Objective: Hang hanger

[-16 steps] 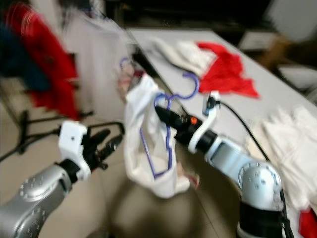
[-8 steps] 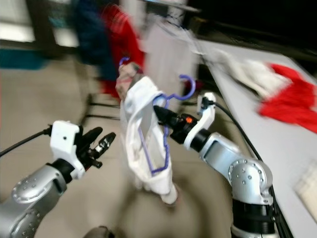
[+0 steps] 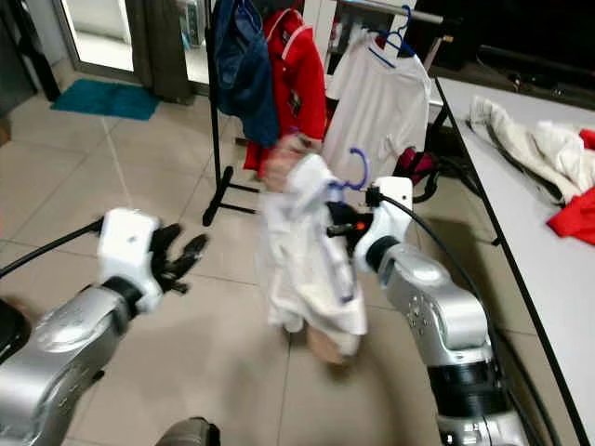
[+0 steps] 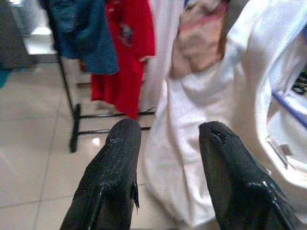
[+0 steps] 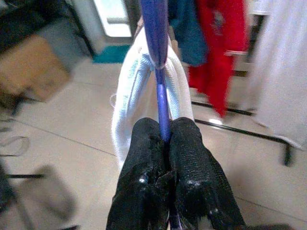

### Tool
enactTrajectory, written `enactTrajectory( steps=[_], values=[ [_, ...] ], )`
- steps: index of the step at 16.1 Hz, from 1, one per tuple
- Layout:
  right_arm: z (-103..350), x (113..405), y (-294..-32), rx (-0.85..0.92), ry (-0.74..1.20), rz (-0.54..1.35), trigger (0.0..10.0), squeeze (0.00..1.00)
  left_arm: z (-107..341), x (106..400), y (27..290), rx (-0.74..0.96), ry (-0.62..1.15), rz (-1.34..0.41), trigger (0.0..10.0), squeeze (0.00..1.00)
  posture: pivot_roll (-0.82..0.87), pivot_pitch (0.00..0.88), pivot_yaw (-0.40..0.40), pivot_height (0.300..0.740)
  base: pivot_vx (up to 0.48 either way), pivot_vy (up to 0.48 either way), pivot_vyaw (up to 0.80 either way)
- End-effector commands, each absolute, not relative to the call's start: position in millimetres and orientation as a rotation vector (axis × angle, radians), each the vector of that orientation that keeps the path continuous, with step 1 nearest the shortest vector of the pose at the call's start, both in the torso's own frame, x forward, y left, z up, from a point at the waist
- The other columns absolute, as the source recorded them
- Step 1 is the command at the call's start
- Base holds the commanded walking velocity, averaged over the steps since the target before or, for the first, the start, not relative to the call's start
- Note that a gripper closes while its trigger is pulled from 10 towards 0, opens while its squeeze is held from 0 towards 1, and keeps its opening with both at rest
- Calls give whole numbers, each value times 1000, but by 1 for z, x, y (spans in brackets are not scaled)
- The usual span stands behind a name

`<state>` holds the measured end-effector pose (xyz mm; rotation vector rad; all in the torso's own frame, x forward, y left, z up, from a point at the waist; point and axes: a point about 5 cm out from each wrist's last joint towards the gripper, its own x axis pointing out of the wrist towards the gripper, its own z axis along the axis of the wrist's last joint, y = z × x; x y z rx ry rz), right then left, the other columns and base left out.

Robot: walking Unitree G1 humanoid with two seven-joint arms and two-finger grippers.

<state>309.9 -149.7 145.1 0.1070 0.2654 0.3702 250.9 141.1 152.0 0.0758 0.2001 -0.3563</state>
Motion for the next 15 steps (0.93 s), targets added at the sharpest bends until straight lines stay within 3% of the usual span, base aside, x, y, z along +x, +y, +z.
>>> enactTrajectory(
  steps=[1,4,5,6,8,11,13,15],
  values=[
    [150,315,-153,39,256,347,10000,0,148,258,137,87,213,-373,10000,0,69,37,-53,740,0,0,0],
    [134,311,-151,-96,299,417,10000,0,144,267,122,94,218,-435,10000,0,65,42,-51,740,0,0,0],
    [132,307,-147,-58,311,463,10000,0,150,268,126,24,200,-456,10000,412,54,28,-53,740,0,0,0],
    [133,305,-144,-26,303,492,10000,0,151,270,129,8,196,-453,10000,1000,52,18,-58,740,0,0,0],
    [141,298,-133,40,268,638,10000,0,148,283,152,13,164,-391,10000,1000,30,7,-62,740,0,0,0],
    [146,289,-139,43,248,779,10000,0,146,286,165,36,159,-353,10000,1000,89,0,-88,740,0,0,0],
    [151,280,-143,35,235,941,10000,0,146,286,191,34,117,-331,10000,1000,90,0,-74,740,0,0,0],
    [150,276,-150,28,243,988,10000,0,148,288,182,59,113,-499,10000,980,88,0,-59,740,0,0,0]
  ],
)
